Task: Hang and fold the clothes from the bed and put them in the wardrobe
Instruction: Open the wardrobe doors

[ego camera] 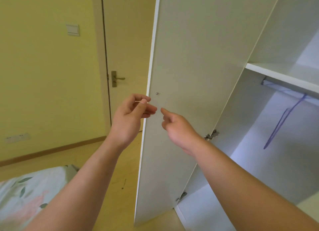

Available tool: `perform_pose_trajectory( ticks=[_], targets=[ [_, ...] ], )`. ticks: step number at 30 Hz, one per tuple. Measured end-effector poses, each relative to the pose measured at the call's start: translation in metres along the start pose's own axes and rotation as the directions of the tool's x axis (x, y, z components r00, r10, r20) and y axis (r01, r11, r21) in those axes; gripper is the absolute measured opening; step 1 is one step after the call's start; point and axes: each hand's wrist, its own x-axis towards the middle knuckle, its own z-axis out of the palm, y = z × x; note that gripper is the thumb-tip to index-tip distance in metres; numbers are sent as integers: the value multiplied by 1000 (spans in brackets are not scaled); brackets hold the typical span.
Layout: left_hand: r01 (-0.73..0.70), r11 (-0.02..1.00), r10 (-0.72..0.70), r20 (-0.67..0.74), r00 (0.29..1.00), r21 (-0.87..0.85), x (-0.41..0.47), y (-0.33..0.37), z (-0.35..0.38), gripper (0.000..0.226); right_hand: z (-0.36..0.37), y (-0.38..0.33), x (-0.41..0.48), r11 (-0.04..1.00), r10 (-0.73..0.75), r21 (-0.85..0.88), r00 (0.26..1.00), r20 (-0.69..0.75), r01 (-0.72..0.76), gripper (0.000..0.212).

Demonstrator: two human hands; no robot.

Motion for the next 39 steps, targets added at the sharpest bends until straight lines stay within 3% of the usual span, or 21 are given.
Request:
perform_pose_trajectory(
  ticks=[6, 9, 11, 14, 18, 21, 29, 39],
  targets=[
    [31, 999, -26, 210, 977, -20, 6, -13, 71, 20, -38, 35, -27, 997, 67, 39, 978, -195, -60, 48],
    [88, 995, -66, 334, 940, -48, 9, -24, 123, 22, -72, 58, -54, 986, 158, 111, 906, -393, -124, 44],
    [123, 990, -83, 433, 897, -64, 8, -31, 161, 22, -95, 75, -73, 976, 215, 161, 797, -564, -150, 36],
    [153, 985, -81, 577, 812, -78, 1, -38, 219, 25, -133, 101, -109, 953, 302, 227, 559, -772, -202, 18],
    [177, 978, -36, 750, 660, -109, -15, -40, 294, 26, -175, 127, -162, 929, 345, 285, 279, -896, -234, 11],
    [210, 973, -34, 851, 523, -90, -28, -37, 350, 28, -193, 137, -198, 916, 343, 296, 148, -928, -269, 13],
    [333, 941, -69, 933, 354, -57, -49, -24, 450, 45, -200, 139, -237, 873, 402, 364, 57, -914, -325, 29],
    [438, 897, -109, 928, 358, -64, -68, -4, 409, 29, -183, 123, -255, 919, 358, 361, -45, -932, -160, 18]
  ],
)
